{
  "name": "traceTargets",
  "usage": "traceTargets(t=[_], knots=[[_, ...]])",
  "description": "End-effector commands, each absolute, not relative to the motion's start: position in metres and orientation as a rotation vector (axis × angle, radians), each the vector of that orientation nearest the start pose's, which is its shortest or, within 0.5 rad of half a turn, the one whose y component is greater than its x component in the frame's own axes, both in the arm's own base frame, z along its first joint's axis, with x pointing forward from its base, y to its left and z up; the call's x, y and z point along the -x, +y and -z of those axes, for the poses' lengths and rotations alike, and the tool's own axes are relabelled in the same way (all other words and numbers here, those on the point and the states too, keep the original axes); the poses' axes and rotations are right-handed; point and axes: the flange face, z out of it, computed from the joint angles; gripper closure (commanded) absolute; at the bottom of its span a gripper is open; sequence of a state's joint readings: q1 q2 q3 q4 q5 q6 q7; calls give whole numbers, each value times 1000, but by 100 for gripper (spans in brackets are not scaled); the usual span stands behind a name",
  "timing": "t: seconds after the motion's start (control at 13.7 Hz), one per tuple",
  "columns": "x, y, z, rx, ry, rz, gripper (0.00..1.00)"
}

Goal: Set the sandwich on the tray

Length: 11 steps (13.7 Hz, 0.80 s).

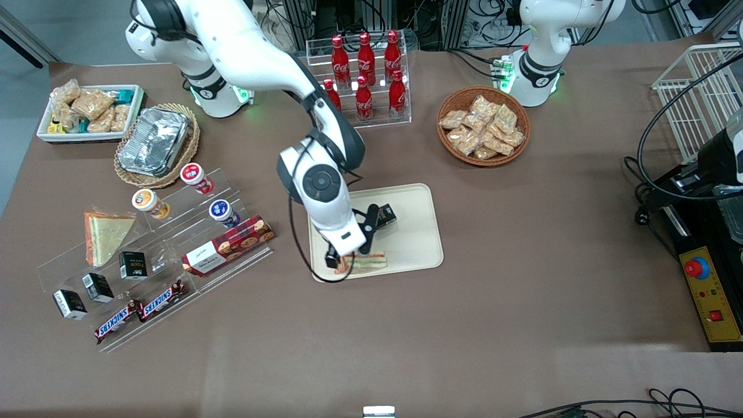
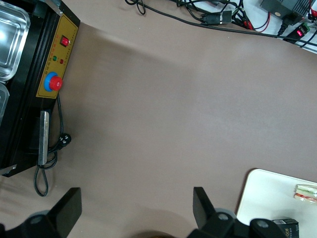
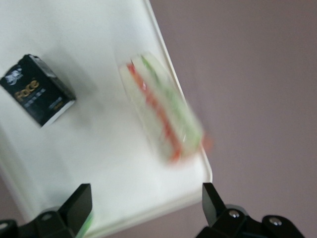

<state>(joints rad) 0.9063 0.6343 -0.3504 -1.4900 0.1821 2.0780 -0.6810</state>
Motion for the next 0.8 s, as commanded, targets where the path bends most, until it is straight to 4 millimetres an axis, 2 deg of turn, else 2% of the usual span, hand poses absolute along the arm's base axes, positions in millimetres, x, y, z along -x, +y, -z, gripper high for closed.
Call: traceTargets(t=[0.0, 0.29, 0.36, 0.73], knots=[[-578, 373, -366, 2830, -1496, -96, 1], [-613, 283, -422, 3020, -1170, -66, 1], [-615, 255, -440, 3044, -1102, -83, 1], [-608, 154, -519, 3068, -871, -119, 1]])
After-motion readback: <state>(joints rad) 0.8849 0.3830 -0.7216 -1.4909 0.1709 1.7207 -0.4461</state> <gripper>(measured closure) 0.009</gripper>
